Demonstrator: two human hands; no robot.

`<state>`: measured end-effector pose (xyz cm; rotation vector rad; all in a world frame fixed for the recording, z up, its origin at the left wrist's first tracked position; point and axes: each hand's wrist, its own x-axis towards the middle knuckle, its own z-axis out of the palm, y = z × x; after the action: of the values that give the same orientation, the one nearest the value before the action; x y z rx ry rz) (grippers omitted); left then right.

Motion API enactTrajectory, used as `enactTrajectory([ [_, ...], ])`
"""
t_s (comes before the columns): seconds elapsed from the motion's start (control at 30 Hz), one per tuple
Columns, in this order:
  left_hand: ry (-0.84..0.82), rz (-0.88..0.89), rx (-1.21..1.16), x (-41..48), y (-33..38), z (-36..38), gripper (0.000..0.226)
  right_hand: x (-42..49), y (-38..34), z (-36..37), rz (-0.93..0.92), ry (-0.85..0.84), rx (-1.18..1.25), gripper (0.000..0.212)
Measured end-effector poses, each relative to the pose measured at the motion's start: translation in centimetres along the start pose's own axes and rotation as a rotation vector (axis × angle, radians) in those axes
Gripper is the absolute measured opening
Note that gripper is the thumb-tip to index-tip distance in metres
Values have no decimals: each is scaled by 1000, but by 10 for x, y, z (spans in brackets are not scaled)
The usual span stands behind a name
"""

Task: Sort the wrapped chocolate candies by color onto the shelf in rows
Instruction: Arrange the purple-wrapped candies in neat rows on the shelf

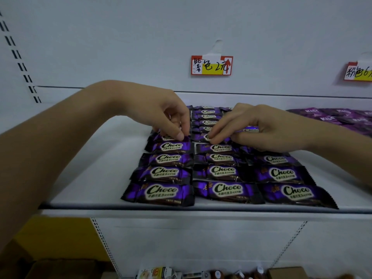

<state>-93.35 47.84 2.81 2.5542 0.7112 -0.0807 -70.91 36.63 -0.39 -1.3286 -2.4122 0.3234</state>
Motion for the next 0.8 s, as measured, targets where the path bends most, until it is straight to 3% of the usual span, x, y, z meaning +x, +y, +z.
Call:
enactTrajectory([
  [0.47, 9, 9, 3, -1, 1, 0, 13, 1, -3, 0, 29, 9, 22, 37],
  [0.6, -19, 41, 0, -1, 0, -1, 19, 0, -5, -3, -16, 36, 72, 29],
  [0.8, -40, 63, 1, 1, -3, -2, 18, -1, -4, -2, 8, -40, 117, 26],
])
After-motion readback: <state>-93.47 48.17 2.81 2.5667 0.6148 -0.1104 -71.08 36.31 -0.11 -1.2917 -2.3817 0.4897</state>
